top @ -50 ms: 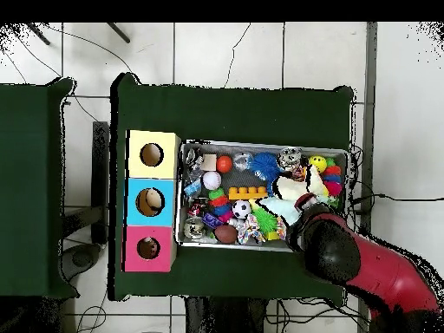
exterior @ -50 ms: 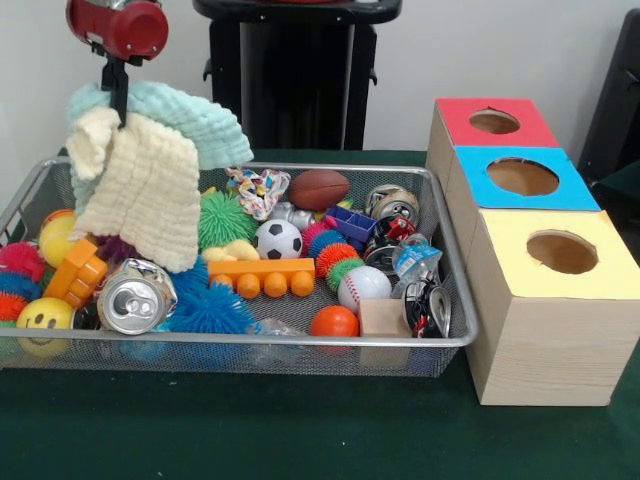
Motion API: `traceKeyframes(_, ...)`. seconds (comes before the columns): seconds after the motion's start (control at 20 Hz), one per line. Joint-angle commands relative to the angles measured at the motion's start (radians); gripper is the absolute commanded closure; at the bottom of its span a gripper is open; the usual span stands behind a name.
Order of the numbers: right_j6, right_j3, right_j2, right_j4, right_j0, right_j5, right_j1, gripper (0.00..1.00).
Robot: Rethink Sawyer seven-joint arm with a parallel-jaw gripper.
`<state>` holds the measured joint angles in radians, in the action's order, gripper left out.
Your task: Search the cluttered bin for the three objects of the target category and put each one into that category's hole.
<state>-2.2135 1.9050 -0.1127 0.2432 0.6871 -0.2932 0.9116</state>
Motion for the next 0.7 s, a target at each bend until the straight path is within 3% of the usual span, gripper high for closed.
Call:
traceKeyframes(0.05,0.095,0.076,-0.116,0.038,0.029,-0.079,0.011,1.00)
traceKeyframes(0.25,0.131,0.086,-0.152,0.027,0.074,-0.109,0.040,1.00)
traceKeyframes(0.7,0.250,0.042,-0.247,0.074,0.233,-0.154,0.014,1.00)
